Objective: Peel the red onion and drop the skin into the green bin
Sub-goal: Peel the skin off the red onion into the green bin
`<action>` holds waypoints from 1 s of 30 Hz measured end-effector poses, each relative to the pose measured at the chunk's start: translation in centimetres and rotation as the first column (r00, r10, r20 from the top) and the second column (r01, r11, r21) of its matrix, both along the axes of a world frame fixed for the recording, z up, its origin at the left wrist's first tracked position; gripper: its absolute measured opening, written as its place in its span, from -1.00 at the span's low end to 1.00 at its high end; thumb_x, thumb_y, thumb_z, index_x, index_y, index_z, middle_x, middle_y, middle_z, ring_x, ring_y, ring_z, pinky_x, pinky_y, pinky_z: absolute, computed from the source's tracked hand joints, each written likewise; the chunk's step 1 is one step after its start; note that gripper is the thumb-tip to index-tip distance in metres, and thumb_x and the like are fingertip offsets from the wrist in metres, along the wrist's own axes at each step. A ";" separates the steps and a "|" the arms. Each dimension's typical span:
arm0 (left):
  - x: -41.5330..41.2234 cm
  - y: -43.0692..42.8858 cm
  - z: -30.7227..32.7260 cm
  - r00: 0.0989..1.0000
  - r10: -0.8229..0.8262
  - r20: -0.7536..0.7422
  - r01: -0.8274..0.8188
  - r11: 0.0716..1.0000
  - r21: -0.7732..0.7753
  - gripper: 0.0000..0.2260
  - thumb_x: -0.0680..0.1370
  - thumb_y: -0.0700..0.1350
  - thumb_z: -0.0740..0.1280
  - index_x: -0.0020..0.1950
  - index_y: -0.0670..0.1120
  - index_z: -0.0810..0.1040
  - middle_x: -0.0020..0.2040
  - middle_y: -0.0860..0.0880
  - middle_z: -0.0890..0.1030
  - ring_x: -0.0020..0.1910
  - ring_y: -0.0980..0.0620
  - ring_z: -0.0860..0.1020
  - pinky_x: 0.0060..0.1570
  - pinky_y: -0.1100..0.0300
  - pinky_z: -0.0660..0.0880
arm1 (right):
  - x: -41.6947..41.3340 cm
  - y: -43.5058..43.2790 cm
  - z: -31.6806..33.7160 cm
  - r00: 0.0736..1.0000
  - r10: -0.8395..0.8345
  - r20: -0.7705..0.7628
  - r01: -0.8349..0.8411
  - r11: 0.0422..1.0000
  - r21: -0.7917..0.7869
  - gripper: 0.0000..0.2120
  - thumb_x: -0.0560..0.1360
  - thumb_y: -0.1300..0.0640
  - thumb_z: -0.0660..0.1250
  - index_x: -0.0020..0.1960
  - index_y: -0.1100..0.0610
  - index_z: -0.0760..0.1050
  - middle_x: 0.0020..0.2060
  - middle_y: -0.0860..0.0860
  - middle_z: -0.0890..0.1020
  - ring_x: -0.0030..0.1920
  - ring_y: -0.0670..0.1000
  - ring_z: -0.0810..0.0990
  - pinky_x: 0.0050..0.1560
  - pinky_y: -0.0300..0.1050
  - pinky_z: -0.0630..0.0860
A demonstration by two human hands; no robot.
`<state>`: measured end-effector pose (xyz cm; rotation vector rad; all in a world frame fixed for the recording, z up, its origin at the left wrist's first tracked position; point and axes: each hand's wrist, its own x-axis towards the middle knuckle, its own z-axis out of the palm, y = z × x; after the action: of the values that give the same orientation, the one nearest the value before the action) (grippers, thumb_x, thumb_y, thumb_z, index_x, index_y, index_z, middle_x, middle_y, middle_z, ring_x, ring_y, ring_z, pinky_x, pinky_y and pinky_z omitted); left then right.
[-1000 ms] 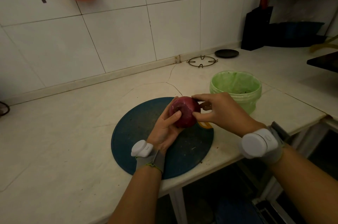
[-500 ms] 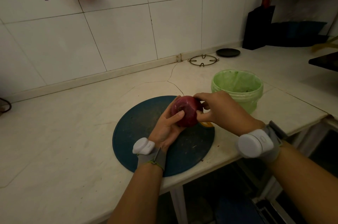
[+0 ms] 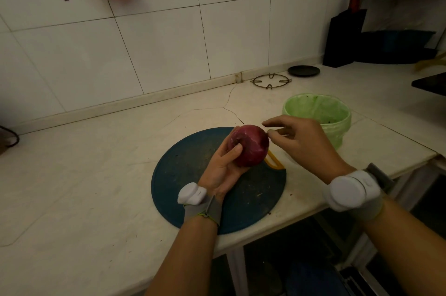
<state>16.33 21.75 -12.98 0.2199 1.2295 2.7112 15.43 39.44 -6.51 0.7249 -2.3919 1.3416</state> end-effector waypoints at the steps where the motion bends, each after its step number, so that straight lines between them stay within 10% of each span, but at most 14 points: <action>1: 0.0 0.0 0.0 1.000 0.004 0.005 -0.004 1.000 0.003 -0.22 0.10 -0.09 0.66 0.29 0.00 0.49 0.30 -0.14 0.48 0.26 -0.18 0.48 0.10 -0.11 0.53 | 0.2 -0.2 -0.1 0.998 0.020 0.053 -0.016 0.997 -0.075 -0.79 0.41 0.17 0.43 0.04 0.06 0.59 -0.05 -0.08 0.65 -0.08 -0.15 0.63 -0.03 -0.29 0.57; 21: 0.3 0.1 0.3 0.998 0.057 0.022 -0.058 0.998 0.032 -0.15 0.15 -0.10 0.64 0.39 -0.09 0.39 0.34 -0.19 0.44 0.32 -0.22 0.43 0.13 -0.14 0.51 | 0.5 -2.2 -2.4 0.951 -0.090 -0.297 0.088 0.996 -0.020 -0.93 0.42 0.19 0.43 -0.17 0.15 0.55 -0.24 -0.09 0.46 -0.22 -0.21 0.43 -0.13 -0.48 0.34; 30: 0.5 0.1 0.4 0.999 -0.001 0.044 -0.001 0.999 0.049 -0.27 0.13 -0.09 0.65 0.26 -0.03 0.51 0.32 -0.18 0.44 0.30 -0.22 0.43 0.04 -0.08 0.56 | -0.1 -2.2 -1.7 0.974 -0.131 -0.184 0.139 0.990 0.028 -0.91 0.52 0.19 0.29 -0.11 0.22 0.46 -0.22 0.01 0.50 -0.21 -0.01 0.48 -0.21 -0.36 0.36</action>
<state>16.82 21.89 -12.56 0.1657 1.1531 2.7328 15.30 37.25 -8.26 0.6525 -2.2841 1.1251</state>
